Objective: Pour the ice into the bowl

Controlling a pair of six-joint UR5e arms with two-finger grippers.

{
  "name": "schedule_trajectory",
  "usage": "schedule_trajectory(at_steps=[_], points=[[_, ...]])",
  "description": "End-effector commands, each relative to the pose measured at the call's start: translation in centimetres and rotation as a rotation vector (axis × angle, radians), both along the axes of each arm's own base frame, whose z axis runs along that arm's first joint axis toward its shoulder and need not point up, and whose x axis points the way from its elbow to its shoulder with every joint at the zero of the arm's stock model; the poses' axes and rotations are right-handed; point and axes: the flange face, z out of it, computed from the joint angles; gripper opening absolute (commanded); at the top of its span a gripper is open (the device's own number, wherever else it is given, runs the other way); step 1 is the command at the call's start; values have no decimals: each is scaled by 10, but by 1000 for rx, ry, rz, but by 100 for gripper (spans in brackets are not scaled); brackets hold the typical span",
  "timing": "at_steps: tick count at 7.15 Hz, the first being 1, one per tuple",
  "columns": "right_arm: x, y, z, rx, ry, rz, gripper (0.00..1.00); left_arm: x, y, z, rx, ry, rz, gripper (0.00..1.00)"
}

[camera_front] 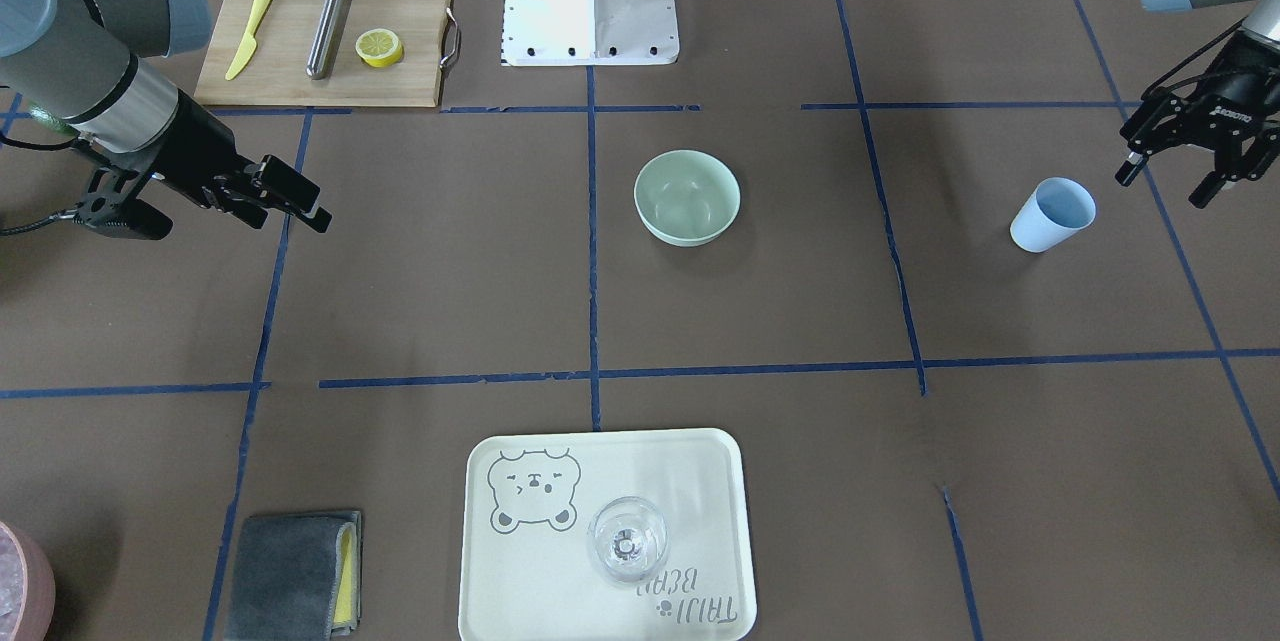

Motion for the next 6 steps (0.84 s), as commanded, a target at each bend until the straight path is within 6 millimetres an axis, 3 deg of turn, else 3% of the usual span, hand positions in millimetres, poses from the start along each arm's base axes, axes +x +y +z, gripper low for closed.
schedule_trajectory(at_steps=[1,2,3,4,6], points=[[2,1,2,4,-2,-1,100,16,49,8,37,107,-107,100],[1,2,1,5,-3,-3,100,37,59,6,22,149,-152,90],[2,1,1,7,-2,-2,100,62,76,18,52,85,-203,100],[1,1,1,13,-7,-2,100,67,101,37,108,-22,-276,100],[1,1,2,15,-7,-1,100,82,112,43,98,-4,-392,100]])
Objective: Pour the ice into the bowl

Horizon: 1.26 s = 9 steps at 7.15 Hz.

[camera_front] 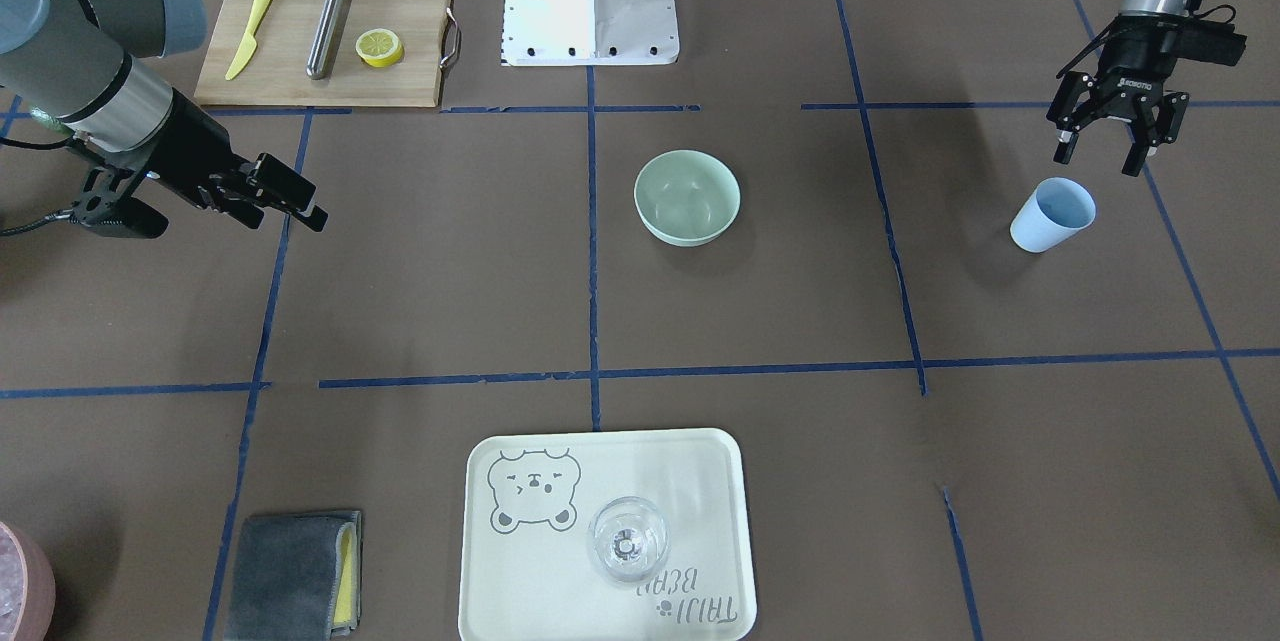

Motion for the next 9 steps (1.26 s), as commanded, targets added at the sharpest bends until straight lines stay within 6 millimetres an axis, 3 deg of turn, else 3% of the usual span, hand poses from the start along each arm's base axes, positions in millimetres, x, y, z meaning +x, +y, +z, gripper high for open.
schedule_trajectory(at_steps=[1,3,4,6,9], points=[[1,1,-1,3,-3,1,100,28,24,9,38,-11,-91,100],[1,1,2,0,-2,0,100,71,51,21,19,-50,-143,100],[1,1,3,0,-1,-1,100,74,53,22,34,-60,-163,100],[2,2,4,-2,0,0,100,110,46,35,83,-46,-249,100],[2,3,1,2,-4,-1,100,120,42,40,105,-56,-276,99]])
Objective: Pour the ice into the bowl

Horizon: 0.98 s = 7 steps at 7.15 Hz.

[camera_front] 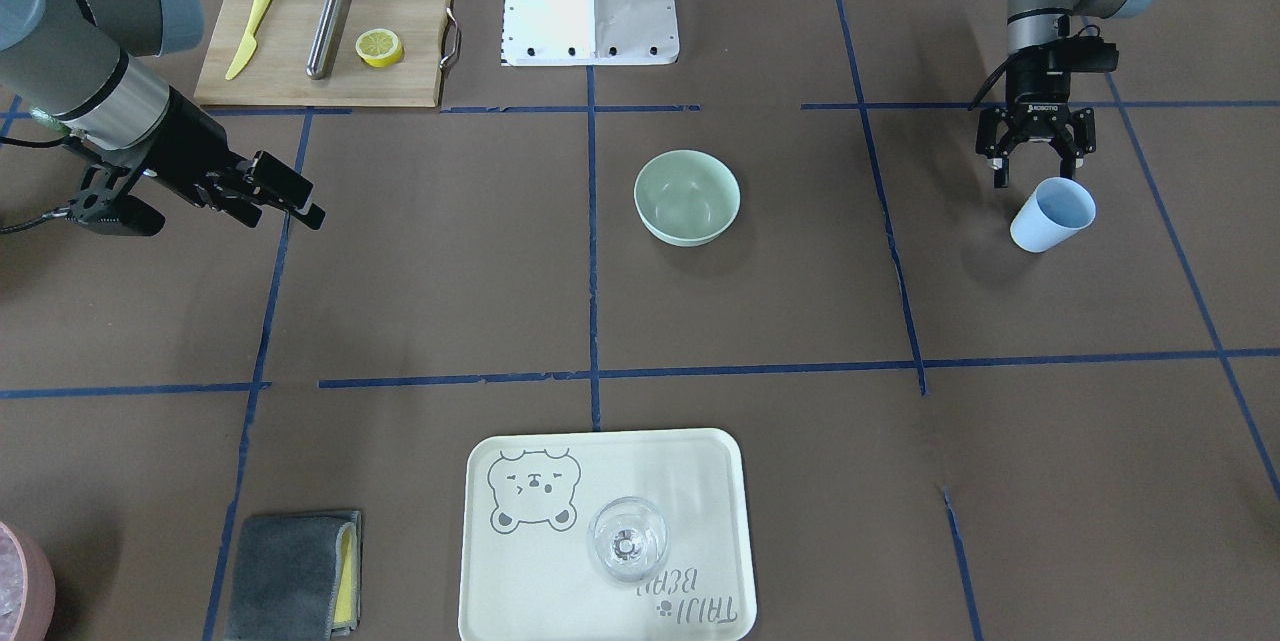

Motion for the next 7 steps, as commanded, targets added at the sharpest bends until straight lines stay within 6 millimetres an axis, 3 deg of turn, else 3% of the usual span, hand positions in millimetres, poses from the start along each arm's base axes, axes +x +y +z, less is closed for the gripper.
schedule_trajectory(at_steps=[1,4,7], points=[[0,0,-3,5,-4,-1,100,0,-5,16,2,-36,-18,99],[-2,0,-6,9,-7,-2,100,2,-19,31,-4,-57,-57,99],[-2,0,-7,10,-8,-2,100,17,-45,15,16,-60,-99,99]])
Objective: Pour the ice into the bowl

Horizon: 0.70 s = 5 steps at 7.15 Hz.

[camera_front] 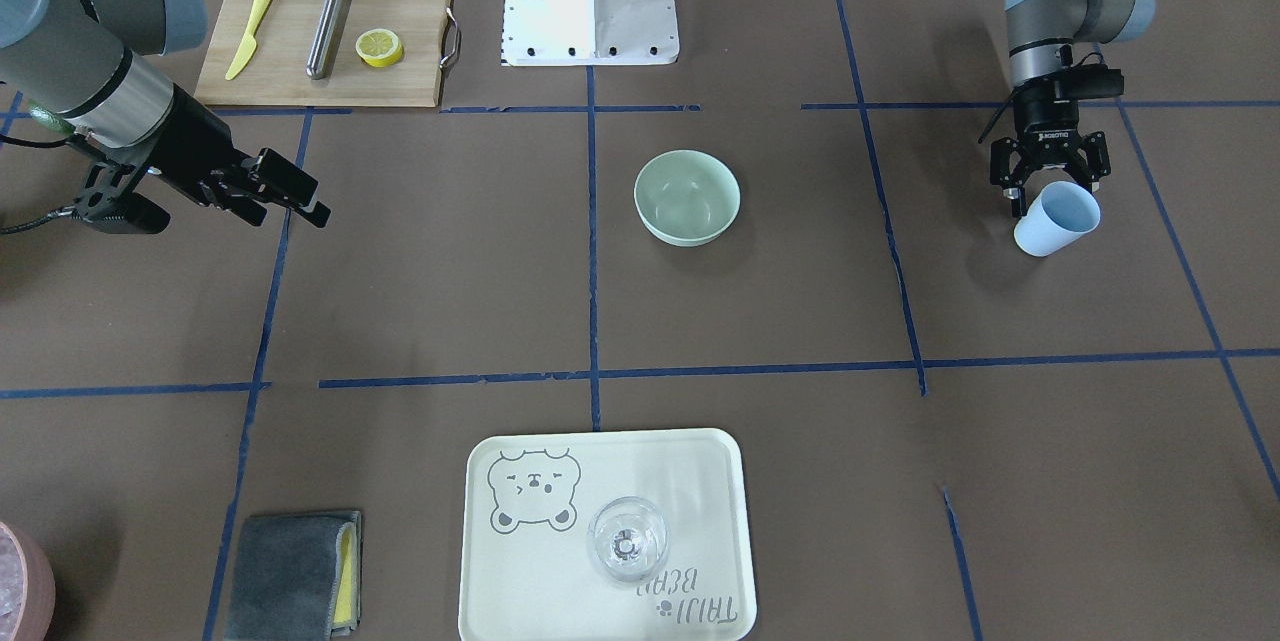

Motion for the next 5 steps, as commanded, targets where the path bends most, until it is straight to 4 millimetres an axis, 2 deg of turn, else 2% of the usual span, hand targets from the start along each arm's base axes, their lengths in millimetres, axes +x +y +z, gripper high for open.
schedule_trajectory(at_steps=[1,3,5], points=[[0,0,-1,1,-1,0,100,19,-20,-6,16,-16,-27,99],[0,0,-1,2,-2,2,100,8,-32,8,8,-44,-60,99],[0,0,-3,3,-4,1,100,9,-37,6,11,-49,-66,98]])
